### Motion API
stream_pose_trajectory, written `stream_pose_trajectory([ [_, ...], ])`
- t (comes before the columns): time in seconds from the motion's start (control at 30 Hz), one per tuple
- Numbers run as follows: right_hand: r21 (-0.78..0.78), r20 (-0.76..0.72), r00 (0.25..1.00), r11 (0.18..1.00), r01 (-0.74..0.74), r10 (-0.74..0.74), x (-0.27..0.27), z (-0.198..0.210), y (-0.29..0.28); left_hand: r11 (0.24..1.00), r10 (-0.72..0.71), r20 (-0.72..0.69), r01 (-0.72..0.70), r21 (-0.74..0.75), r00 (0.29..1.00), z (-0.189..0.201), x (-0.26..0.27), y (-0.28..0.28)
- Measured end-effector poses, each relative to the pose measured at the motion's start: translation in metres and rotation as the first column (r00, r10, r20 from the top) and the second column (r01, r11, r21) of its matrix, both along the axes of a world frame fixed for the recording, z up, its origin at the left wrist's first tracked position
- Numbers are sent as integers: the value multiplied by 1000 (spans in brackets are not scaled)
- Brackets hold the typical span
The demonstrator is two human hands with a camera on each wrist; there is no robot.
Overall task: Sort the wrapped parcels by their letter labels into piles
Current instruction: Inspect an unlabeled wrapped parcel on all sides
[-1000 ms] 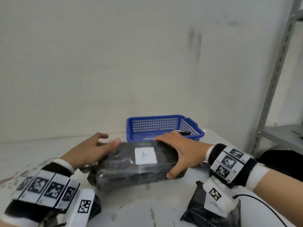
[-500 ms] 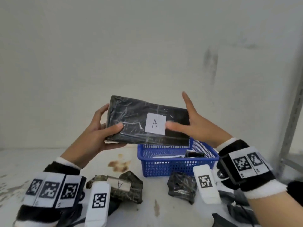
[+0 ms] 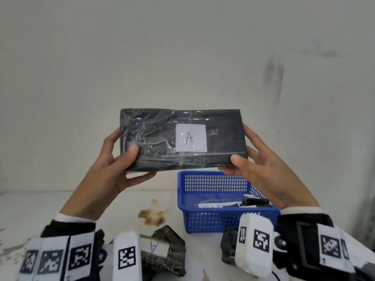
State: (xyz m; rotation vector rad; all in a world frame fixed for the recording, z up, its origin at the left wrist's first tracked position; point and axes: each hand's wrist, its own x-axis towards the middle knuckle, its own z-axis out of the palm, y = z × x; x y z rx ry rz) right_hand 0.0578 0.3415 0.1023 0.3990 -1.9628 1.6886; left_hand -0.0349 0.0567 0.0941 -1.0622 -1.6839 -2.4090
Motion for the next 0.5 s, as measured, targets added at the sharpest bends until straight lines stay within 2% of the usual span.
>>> stream_pose_trajectory([
  [0.1, -15, -31, 1000, 1000, 5, -5, -8, -3, -7, 998, -1, -95, -5, -67, 995, 3, -1, -10],
  [0.23, -8, -68, 997, 999, 35, -35, -15, -2, -17, 996, 28, -190, -42, -74, 981, 5, -6, -14],
  [0.37, 92, -82, 989, 987, 129, -122, -12, 3, -16, 988, 84, -232, -111, -107, 969, 1, -11, -10],
  [0.5, 119, -112, 979, 975, 186, -173, -7, 9, -18, 962, 175, -293, -227, -154, 940, -1, -11, 0],
])
